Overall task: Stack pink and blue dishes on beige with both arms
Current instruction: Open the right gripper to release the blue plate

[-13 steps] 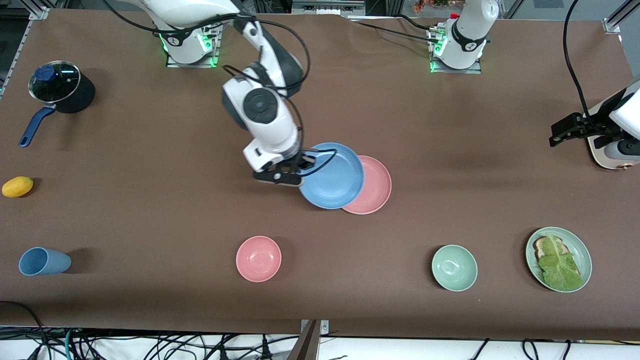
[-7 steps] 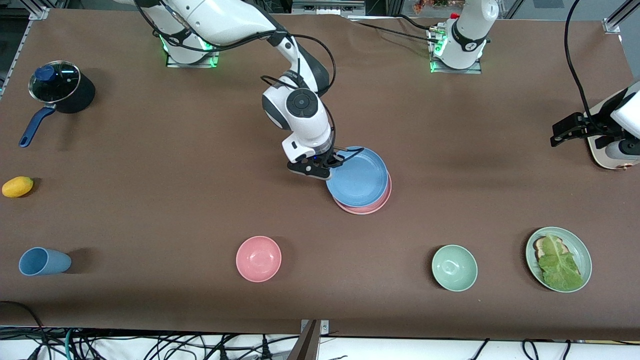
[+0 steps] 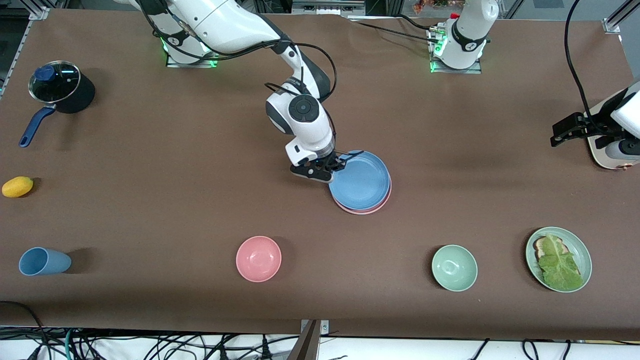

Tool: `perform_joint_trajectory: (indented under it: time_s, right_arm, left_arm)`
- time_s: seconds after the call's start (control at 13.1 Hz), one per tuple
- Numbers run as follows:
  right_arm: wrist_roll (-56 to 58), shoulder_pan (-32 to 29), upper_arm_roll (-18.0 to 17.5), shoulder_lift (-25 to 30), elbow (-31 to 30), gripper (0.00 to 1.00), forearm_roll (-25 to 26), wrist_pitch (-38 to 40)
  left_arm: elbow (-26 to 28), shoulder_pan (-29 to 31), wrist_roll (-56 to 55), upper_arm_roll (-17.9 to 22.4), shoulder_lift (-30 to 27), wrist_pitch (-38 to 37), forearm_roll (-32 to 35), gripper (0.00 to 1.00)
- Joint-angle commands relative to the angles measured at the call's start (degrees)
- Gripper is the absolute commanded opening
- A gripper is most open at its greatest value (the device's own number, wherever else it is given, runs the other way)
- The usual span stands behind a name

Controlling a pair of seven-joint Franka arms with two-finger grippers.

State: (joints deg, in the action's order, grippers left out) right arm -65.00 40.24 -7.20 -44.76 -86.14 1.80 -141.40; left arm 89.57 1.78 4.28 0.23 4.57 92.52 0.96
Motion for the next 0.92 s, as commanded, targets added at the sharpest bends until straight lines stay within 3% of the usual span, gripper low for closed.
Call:
perform_joint_trajectory:
  time_s: [0.0, 0.15, 0.23, 0.31, 0.38, 0.54, 0.69, 0.84]
  right_arm:
    - [-2.1, 0.7, 0.5, -1.1, 1.9, 0.00, 1.1, -0.5]
    - [-2.2, 0.7, 0.5, -1.1, 1.9, 0.06, 1.1, -0.5]
    - [-2.2, 0.7, 0.5, -1.0, 1.9, 0.39, 1.0, -0.4]
    - [-2.7, 0.7, 0.5, -0.8, 1.9, 0.81, 1.0, -0.3]
    - [-3.3, 0.5, 0.7, -0.3, 1.9, 1.00, 1.2, -0.1]
    - [-2.9, 0.5, 2.2, 1.3, 2.0, 1.00, 1.4, 1.9]
    - [-0.8, 0.0, 4.6, 5.4, 2.0, 1.00, 2.5, 9.3]
    - [9.4, -2.2, 7.5, 10.0, 2.0, 1.00, 1.6, 17.3]
  left_arm:
    - [-1.6, 0.3, 1.6, 0.0, 0.8, -0.8, -1.4, 1.00]
    - [-1.7, 0.3, 1.7, 0.0, 0.8, -0.8, -1.4, 1.00]
    - [-1.6, 0.3, 1.7, -0.1, 0.8, -0.8, -1.3, 1.00]
    - [-1.6, 0.2, 1.7, -0.1, 0.8, -0.8, -1.4, 1.00]
    - [-1.7, 0.3, 1.7, -0.1, 0.8, -0.8, -1.4, 1.00]
    - [-1.6, 0.3, 1.6, 0.0, 0.9, -0.8, -1.4, 1.00]
    - [-1.7, 0.3, 1.6, -0.1, 0.8, -0.7, -1.4, 1.00]
    - [-1.7, 0.3, 1.6, 0.0, 0.8, -0.8, -1.4, 1.00]
